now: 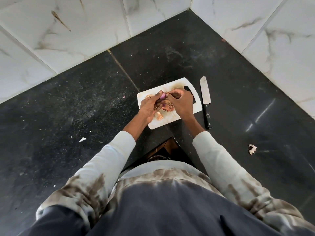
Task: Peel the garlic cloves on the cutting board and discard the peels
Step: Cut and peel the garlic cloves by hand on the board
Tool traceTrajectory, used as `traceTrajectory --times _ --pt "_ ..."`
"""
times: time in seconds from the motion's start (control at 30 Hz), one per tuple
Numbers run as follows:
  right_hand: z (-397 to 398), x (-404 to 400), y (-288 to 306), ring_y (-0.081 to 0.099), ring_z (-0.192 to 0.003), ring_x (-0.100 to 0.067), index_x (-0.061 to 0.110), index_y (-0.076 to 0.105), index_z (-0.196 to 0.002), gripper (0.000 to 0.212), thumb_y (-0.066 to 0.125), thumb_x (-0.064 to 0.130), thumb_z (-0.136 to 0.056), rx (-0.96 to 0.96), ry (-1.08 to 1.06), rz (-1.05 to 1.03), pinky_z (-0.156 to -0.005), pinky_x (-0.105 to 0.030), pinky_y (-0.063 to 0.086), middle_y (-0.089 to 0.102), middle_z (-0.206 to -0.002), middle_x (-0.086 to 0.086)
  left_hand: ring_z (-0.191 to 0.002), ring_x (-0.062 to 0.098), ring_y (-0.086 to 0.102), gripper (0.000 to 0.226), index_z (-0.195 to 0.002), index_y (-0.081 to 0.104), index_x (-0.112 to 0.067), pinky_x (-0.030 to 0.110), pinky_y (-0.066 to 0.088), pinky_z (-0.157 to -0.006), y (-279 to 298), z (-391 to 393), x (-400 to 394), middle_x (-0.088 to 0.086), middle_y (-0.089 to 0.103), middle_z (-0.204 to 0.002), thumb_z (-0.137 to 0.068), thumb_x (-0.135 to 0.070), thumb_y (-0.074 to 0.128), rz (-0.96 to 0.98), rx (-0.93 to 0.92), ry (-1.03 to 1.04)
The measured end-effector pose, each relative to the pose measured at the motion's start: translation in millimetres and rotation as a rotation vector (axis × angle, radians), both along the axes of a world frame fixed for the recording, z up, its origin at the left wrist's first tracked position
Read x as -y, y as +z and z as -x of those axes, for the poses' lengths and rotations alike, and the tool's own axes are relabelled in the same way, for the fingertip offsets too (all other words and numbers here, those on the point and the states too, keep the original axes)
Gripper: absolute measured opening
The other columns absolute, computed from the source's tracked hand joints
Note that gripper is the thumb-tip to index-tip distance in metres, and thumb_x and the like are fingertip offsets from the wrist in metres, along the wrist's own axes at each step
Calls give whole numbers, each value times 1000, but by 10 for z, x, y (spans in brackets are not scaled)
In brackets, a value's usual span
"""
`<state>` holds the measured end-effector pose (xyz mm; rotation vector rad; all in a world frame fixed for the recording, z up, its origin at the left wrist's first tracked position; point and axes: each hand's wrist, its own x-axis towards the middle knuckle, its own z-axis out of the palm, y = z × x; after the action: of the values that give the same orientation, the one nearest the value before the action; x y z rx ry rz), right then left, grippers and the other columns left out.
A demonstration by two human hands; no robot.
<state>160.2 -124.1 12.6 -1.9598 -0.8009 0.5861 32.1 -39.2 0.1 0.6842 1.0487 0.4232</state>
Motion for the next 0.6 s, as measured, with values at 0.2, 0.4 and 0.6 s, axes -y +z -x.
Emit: traceTrajectory --times 0.2,0.4,0.6 --pt "21 -19 18 69 -85 -5 14 74 -107 22 76 32 -95 15 2 29 -80 -13 53 73 -97 9 -88 17 71 42 -115 78 -4 33 59 -96 -37 14 -29 10 78 -101 -88 -36 84 -4 2 -28" --pt "-1 -9 42 66 -81 0 19 71 -102 12 73 30 -97 -10 -16 23 -71 -5 47 66 -89 20 -82 16 74 42 -117 76 -4 31 61 -85 -9 6 14 11 79 -99 -91 -38 80 8 22 -19" --pt "-55 19 -41 71 -98 -8 11 76 -118 27 67 30 -101 27 -21 123 -81 -14 55 76 -113 1 -63 7 71 46 -126 72 -3 25 56 -72 9 58 -31 5 77 -91 -95 -38 76 53 -6 28"
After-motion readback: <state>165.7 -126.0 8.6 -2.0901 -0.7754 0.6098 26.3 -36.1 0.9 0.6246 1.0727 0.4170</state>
